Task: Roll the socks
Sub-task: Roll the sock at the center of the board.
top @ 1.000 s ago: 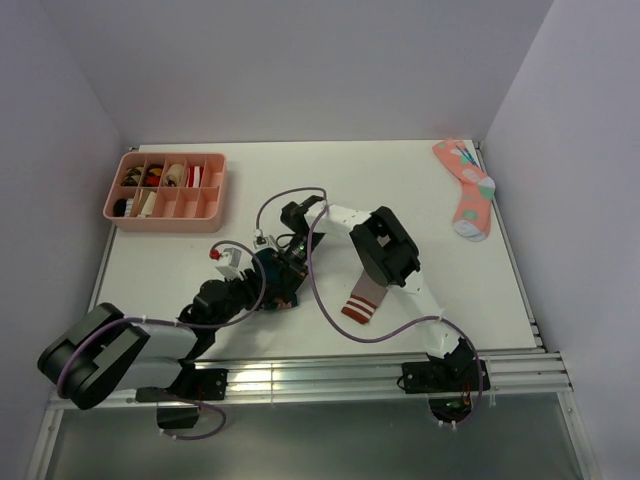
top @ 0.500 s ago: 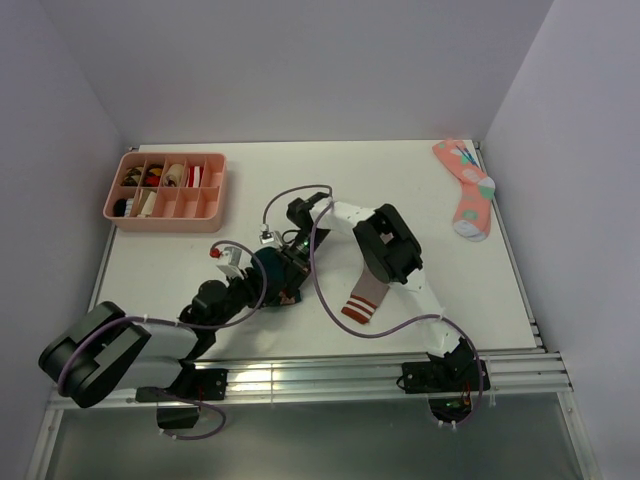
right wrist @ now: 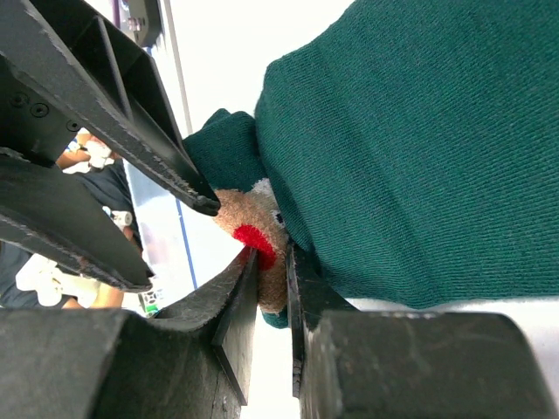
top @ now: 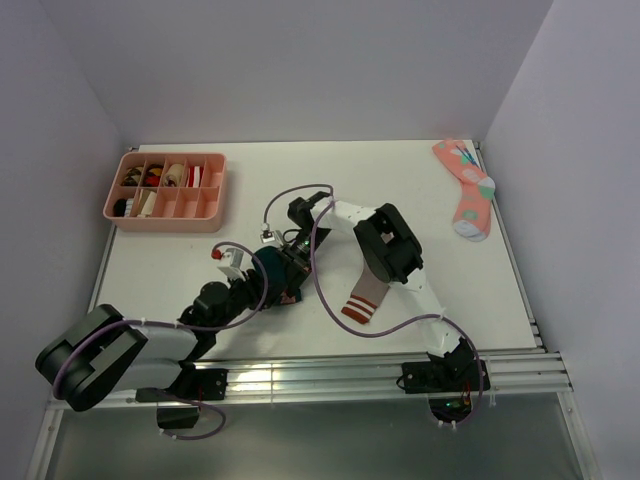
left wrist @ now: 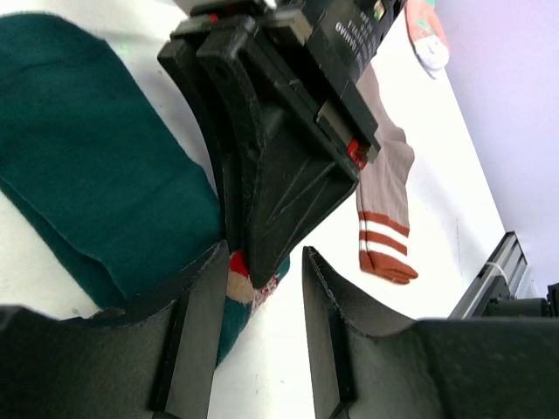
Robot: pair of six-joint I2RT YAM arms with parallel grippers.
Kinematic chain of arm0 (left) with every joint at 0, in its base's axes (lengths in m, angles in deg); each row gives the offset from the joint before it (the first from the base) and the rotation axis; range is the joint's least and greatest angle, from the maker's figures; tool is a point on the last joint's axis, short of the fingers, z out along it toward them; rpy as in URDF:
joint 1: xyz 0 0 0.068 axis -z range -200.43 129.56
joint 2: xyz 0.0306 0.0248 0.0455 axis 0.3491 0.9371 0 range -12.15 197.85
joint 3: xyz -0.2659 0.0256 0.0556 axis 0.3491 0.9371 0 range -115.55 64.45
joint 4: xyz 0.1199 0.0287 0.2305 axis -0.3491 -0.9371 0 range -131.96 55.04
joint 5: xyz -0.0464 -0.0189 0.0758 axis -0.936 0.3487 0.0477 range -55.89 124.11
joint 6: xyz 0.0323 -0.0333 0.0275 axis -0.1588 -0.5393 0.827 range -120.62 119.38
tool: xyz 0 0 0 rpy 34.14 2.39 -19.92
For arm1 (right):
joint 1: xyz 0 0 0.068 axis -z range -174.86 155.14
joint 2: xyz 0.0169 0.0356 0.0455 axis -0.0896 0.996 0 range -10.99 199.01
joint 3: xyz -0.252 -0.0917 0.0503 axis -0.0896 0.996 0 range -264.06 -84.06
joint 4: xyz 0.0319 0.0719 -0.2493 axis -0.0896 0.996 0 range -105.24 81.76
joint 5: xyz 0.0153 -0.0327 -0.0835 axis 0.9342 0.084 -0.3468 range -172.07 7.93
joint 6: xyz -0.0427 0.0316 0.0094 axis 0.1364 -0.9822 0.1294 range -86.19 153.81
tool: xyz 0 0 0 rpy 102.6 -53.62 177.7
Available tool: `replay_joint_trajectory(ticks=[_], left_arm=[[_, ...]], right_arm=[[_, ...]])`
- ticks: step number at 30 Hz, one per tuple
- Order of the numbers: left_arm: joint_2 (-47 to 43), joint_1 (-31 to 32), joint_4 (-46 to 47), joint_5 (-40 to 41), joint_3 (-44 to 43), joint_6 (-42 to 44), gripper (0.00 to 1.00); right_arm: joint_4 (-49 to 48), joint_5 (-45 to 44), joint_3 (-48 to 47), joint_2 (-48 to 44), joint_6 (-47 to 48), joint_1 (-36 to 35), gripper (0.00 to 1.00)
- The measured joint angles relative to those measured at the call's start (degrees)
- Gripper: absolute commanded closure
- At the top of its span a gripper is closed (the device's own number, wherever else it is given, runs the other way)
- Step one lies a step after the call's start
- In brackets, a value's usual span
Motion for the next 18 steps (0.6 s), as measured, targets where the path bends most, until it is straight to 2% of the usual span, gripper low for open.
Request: replay_joint_trajectory(ticks=[18], left_arm=[[-2.01,4.63,-5.25,7.82,0.00,-2.89,0.56]], right_arm=[[1.16,-2.51,-1.51,0.00,0.37,-1.29,0.77]])
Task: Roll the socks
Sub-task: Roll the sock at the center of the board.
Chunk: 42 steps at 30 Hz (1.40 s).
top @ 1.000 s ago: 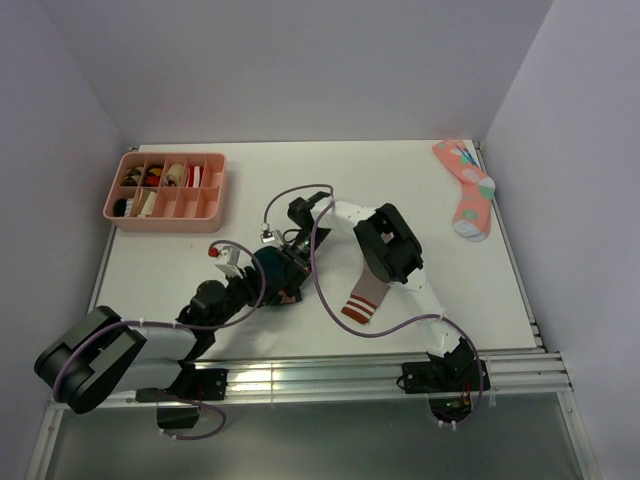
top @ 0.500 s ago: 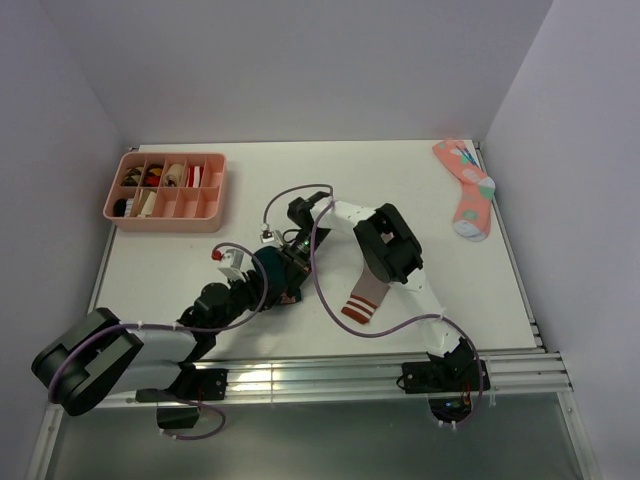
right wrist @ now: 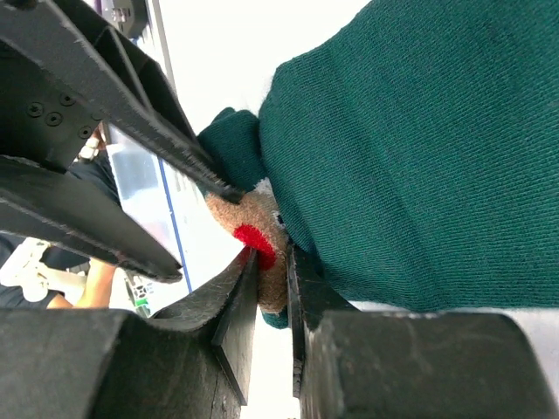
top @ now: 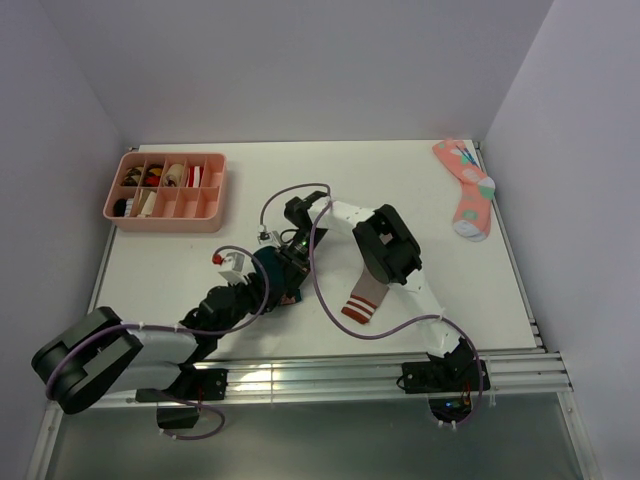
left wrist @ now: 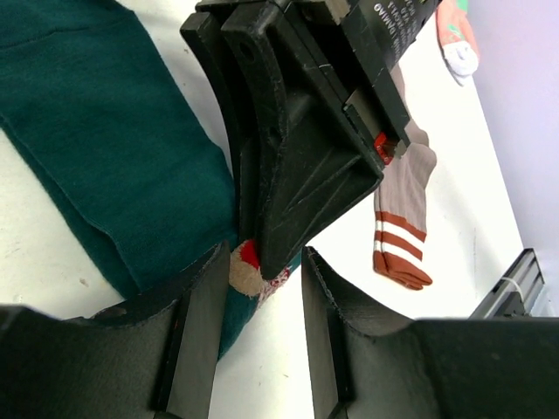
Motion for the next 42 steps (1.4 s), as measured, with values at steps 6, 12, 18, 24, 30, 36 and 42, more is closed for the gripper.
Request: replay_joint_trajectory(ticks=[6,12,18,24,30,36,42], left_arm=[[3.37,1.27,0.44,2.58,-0.11,-0.07,0.57],[6.27,2.23,2.71,4.46,-0.35,-1.51,0.58],[6.19,3.06,2.69,5.68,-0.37,-1.68,0.57],[4.24,4.09,0.57,7.08,-0.37,-2.84,0.57],[2.62,6.19,-1.92,10.21,-0.37,-5.53,0.57],[-1.66,9.73,-6.43,14.58,-0.37,-8.33,0.55],[-3.54,12.17,-9.57,17.99,-0.37,-10.58,0.56]], right_arm=[[0.11,-0.09,0.00,0.00,0.15,-0.02,0.77],[0.81,-0.55,-0.15,0.00,0.26,-0.02,0.77],[1.25,-1.40,-0.66,0.00,0.24,-0.24,0.77],[1.25,-1.51,-0.66,0.00,0.17,-0.26,0.77],[1.51,-1.55,-0.76,0.00,0.81,-0.28,0.77],[2.21,-2.58,-1.46,0.00,1.66,-0.39,0.77],[2.34,-2.62,-1.49,0.00,2.32,-0.46,0.77]])
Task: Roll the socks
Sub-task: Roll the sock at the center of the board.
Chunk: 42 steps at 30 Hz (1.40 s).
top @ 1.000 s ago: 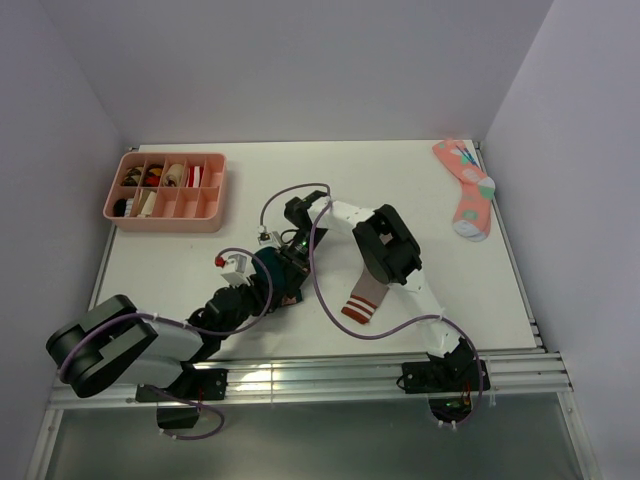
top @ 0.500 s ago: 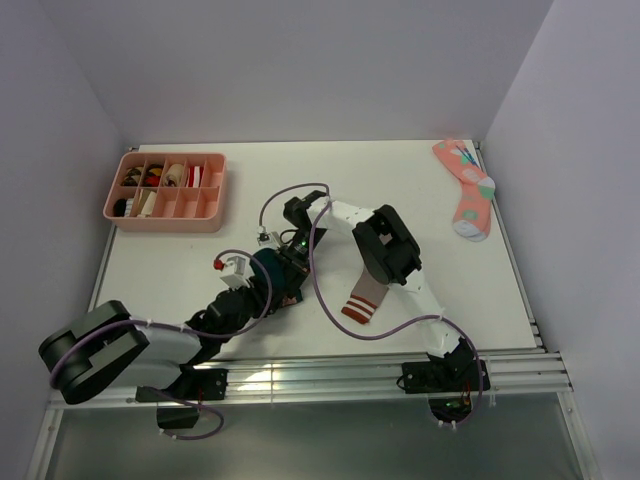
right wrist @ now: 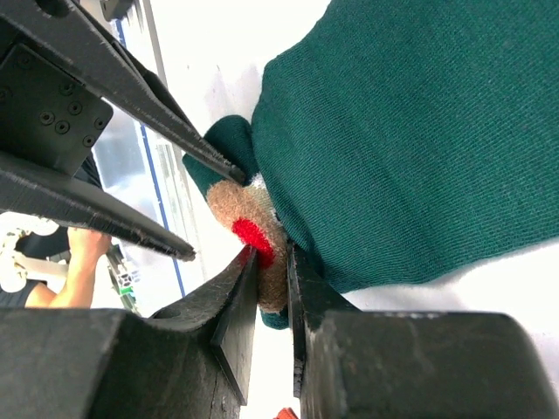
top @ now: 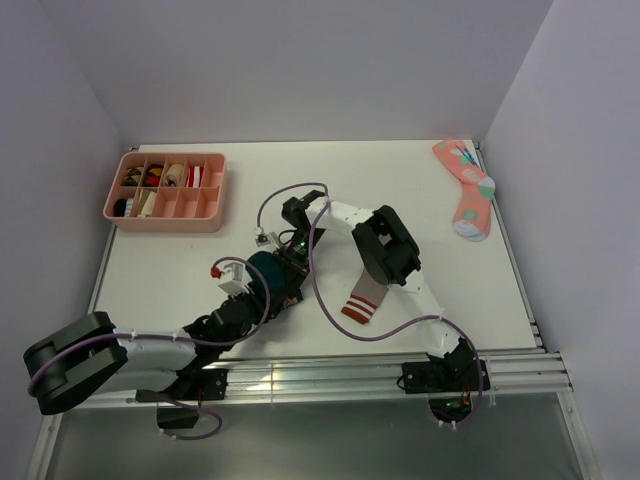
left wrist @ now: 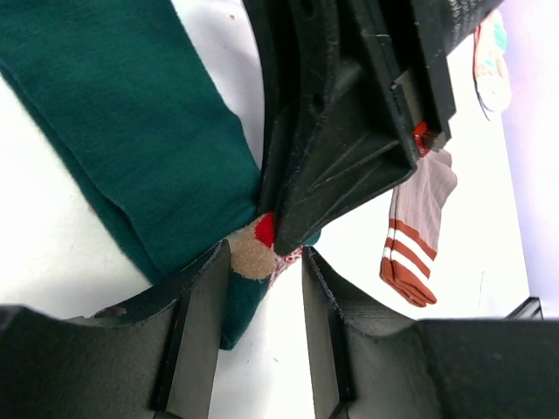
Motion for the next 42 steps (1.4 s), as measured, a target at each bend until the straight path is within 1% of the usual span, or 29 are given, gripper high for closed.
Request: replay_joint_trajectory(ticks=[4,13,20,26,32,38,40,41,42], left_arm=[[-0.17,2.10,-1.64,3.41,-0.13,-2.75,0.55],[-3.78,7.76,-8.28,10.84,-0.22,-8.35,0.53],[-0.09,9.27,-8.63,13.73,-0.74,-9.29,0.53],[0.28,9.70,-8.81,14.60,-0.96,-9.99,0.54],[0.70,9.73,-9.64,14.58,-1.01,-10.10,0.62],[3.54,9.73,-9.66,14.78,-2.27,-10.12,0.65],[4.26,9.73,-9.75,14.75,-2.80,-10.10,0.70],[4.44,9.73,-9.81,14.73,-2.91,-10.10,0.76],[4.55,9.70,-9.86,14.75,-2.99,-10.25,0.85]], right_arm=[[0.48,0.00,0.00,0.00,1.01,-0.07,0.77],[1.53,-0.24,0.00,0.00,2.45,-0.22,0.77],[1.79,-0.44,-0.02,0.00,2.47,-0.22,0.76],[1.97,-0.79,-0.22,0.00,2.47,-0.37,0.76],[1.92,-1.07,-0.28,0.00,2.12,-0.61,0.75],[1.75,-1.55,-0.28,0.00,0.59,-0.70,0.73],[1.70,-1.77,-0.28,-0.02,-0.11,-0.68,0.71],[1.64,-1.86,-0.28,-0.02,-0.39,-0.68,0.71],[1.44,-1.95,-0.28,-0.02,-0.83,-0.68,0.71]])
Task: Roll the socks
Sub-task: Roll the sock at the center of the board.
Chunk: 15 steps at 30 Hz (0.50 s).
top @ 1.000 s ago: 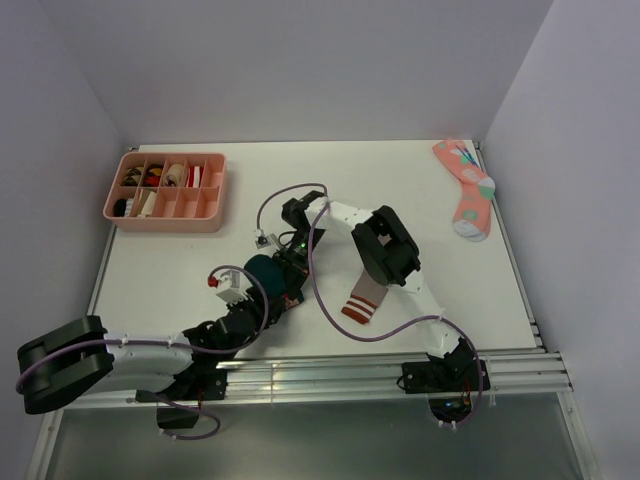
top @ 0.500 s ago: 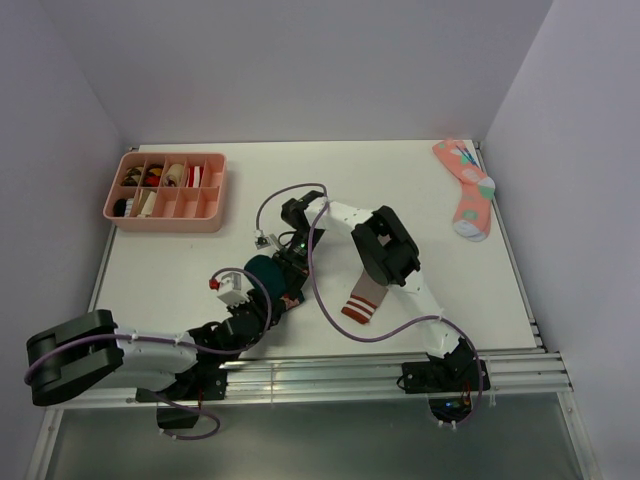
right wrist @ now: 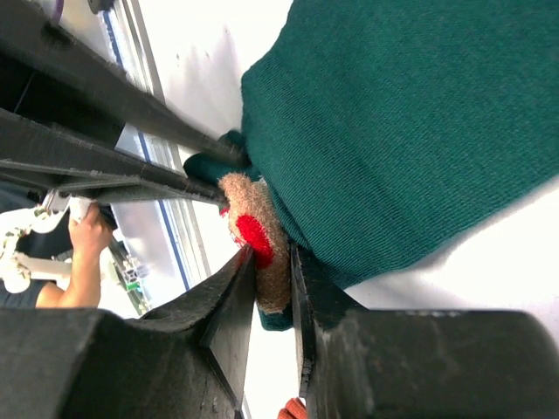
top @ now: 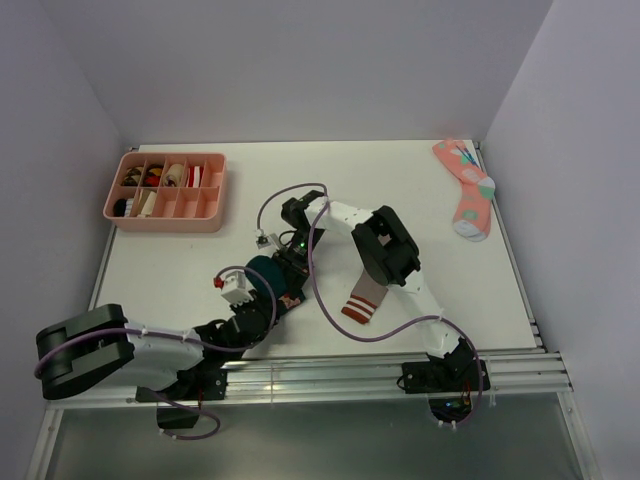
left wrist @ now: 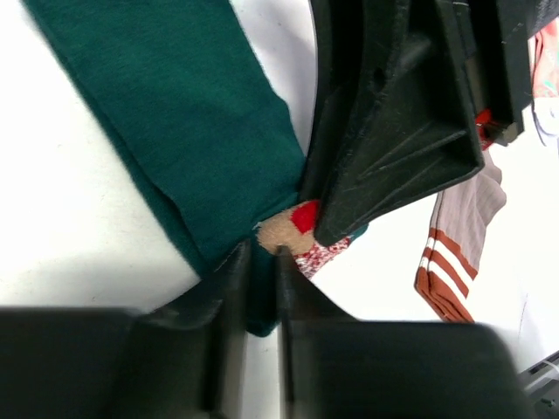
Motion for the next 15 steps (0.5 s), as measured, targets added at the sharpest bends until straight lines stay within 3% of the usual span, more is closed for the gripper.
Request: replay_joint_trajectory(ticks=[3,15], left_arm=[[0.04,0.00,-0.57,-0.22,-0.57,-0.11,0.99],[2.49,-0.02,-6.10,-2.21,-5.68,-0.22,1.00]], right_arm=[[-1.05,-0.24,0.55,-0.48,-1.20,0.00,0.68],[-10.16,-3.04,8.00,-7.13,-6.05,0.44,0.52]])
